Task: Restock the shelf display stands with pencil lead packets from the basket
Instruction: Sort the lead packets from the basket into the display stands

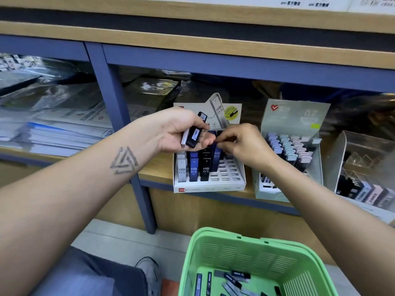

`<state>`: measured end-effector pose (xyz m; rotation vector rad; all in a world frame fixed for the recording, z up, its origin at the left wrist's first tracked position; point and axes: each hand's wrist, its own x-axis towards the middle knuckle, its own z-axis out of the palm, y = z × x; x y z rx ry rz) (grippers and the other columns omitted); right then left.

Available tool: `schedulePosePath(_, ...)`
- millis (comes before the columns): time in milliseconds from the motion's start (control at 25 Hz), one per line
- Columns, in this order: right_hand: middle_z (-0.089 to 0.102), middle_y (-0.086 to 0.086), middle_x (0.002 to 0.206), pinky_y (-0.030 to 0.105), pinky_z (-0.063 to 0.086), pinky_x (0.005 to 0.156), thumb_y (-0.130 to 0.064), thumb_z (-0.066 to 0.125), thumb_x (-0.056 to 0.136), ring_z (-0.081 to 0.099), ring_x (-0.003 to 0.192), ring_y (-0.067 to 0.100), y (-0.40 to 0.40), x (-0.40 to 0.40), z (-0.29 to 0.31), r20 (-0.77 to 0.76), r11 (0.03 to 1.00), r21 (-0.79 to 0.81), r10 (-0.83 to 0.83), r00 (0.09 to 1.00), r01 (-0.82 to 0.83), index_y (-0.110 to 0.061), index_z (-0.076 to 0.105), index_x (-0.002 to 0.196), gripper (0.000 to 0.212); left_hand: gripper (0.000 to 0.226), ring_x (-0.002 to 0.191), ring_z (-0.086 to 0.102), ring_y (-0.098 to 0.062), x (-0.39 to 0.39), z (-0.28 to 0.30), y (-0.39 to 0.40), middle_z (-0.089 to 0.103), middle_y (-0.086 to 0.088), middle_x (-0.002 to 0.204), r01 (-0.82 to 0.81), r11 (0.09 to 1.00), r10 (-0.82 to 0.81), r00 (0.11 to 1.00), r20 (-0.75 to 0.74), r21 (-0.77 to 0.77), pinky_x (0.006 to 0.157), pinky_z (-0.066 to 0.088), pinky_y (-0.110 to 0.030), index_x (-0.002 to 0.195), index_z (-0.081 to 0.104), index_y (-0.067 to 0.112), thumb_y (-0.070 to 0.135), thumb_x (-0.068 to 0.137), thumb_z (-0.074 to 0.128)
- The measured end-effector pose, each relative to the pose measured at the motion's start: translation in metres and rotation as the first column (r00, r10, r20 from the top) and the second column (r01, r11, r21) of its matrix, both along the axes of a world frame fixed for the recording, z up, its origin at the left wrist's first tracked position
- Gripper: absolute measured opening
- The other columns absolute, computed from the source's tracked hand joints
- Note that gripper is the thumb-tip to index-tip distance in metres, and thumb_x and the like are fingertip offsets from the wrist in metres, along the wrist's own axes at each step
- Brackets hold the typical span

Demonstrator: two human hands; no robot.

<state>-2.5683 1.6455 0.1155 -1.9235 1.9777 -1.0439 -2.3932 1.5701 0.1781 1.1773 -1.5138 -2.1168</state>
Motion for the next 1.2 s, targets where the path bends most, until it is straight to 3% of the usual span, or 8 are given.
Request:
schedulePosePath(120, 0.061, -0.006, 0.093, 0.026, 0.045, 0.084, -0.001, 0.072, 0.087, 0.061, 0.091, 0.016, 0.000, 0.005, -0.008, -0.170, 0.997, -0.015, 0.067, 0.983, -0.071, -0.011, 0.080, 0.095, 0.014, 0.017, 0.076, 0.074, -0.024, 0.005, -0.002, -0.003, 0.074, -0.012, 0.085, 0.054, 0.998, -0.053, 0.998, -0.015, 0.011, 0.071, 0.061, -0.038, 0.105, 0.060, 0.009, 0.011, 0.105, 0.043)
schedulePosePath(280, 0.066, -0.005, 0.101, 0.028, 0.048, 0.088, -0.002, 0.065, 0.092, 0.062, 0.098, 0.018, 0.003, 0.006, -0.008, -0.204, 1.000, -0.006, -0.001, 0.979, 0.000, -0.014, 0.077, 0.109, 0.024, 0.021, 0.082, 0.074, -0.024, 0.011, -0.003, -0.002, 0.075, -0.011, 0.092, 0.131, 0.990, -0.132, 0.991, -0.018, -0.047, 0.078, 0.060, -0.042, 0.120, 0.058, 0.015, 0.015, 0.107, 0.043)
schedulePosePath(400, 0.071, 0.005, 0.097, 0.025, 0.051, 0.071, -0.004, 0.061, 0.096, 0.066, 0.082, 0.018, 0.013, 0.007, 0.020, 0.263, 0.995, -0.030, -0.084, 0.961, 0.095, -0.012, 0.070, 0.117, 0.025, 0.028, 0.080, 0.071, -0.023, 0.011, -0.003, 0.003, 0.073, -0.013, 0.093, 0.193, 0.978, -0.195, 0.981, -0.019, -0.074, 0.071, 0.059, -0.037, 0.130, 0.059, 0.012, 0.014, 0.106, 0.046)
schedulePosePath(480, 0.072, 0.013, 0.092, 0.024, 0.053, 0.062, -0.007, 0.064, 0.096, 0.067, 0.075, 0.018, 0.025, 0.006, 0.041, 0.646, 0.999, -0.026, -0.018, 0.763, 0.046, -0.007, 0.067, 0.119, 0.022, 0.031, 0.072, 0.068, -0.020, 0.007, -0.003, 0.010, 0.071, -0.016, 0.092, 0.224, 0.971, -0.228, 0.973, -0.038, -0.083, 0.063, 0.057, -0.031, 0.134, 0.057, 0.006, 0.011, 0.104, 0.048)
schedulePosePath(520, 0.073, 0.016, 0.091, 0.024, 0.054, 0.061, -0.010, 0.066, 0.095, 0.067, 0.074, 0.018, 0.030, 0.003, 0.046, 0.700, 1.000, -0.023, 0.008, 0.714, 0.011, -0.005, 0.066, 0.119, 0.024, 0.033, 0.068, 0.066, -0.018, 0.004, -0.003, 0.014, 0.071, -0.016, 0.090, 0.241, 0.966, -0.246, 0.968, -0.047, -0.092, 0.061, 0.056, -0.029, 0.134, 0.055, 0.002, 0.011, 0.104, 0.049)
schedulePosePath(680, 0.072, 0.017, 0.085, 0.021, 0.055, 0.059, -0.002, 0.072, 0.088, 0.067, 0.066, 0.016, 0.051, -0.016, 0.050, 0.689, 1.000, 0.006, -0.015, 0.725, 0.016, -0.004, 0.070, 0.107, 0.019, 0.039, 0.072, 0.064, -0.018, -0.016, 0.001, 0.031, 0.068, -0.017, 0.092, 0.331, 0.941, -0.337, 0.939, -0.076, -0.075, 0.066, 0.057, -0.028, 0.135, 0.051, -0.009, 0.015, 0.105, 0.047)
schedulePosePath(920, 0.073, 0.018, 0.088, 0.028, 0.062, 0.078, 0.016, 0.058, 0.089, 0.073, 0.082, 0.025, 0.095, -0.064, 0.052, 0.845, 1.000, -0.014, -0.003, 0.535, 0.028, 0.004, 0.069, 0.109, 0.027, 0.016, 0.070, 0.066, -0.017, -0.045, -0.002, 0.048, 0.065, -0.016, 0.085, 0.386, 0.915, -0.393, 0.919, -0.044, -0.113, 0.058, 0.056, -0.021, 0.111, 0.062, -0.004, 0.001, 0.100, 0.050)
schedulePosePath(1200, 0.074, 0.016, 0.087, 0.029, 0.061, 0.074, 0.008, 0.067, 0.087, 0.072, 0.078, 0.024, 0.123, -0.088, 0.051, 0.781, 0.993, -0.032, -0.046, 0.623, 0.113, -0.001, 0.070, 0.109, 0.023, 0.013, 0.077, 0.075, -0.026, -0.088, -0.009, 0.078, 0.069, -0.025, 0.089, 0.335, 0.899, -0.354, 0.935, -0.018, -0.283, 0.063, 0.061, -0.026, 0.106, 0.061, -0.014, -0.009, 0.094, 0.058)
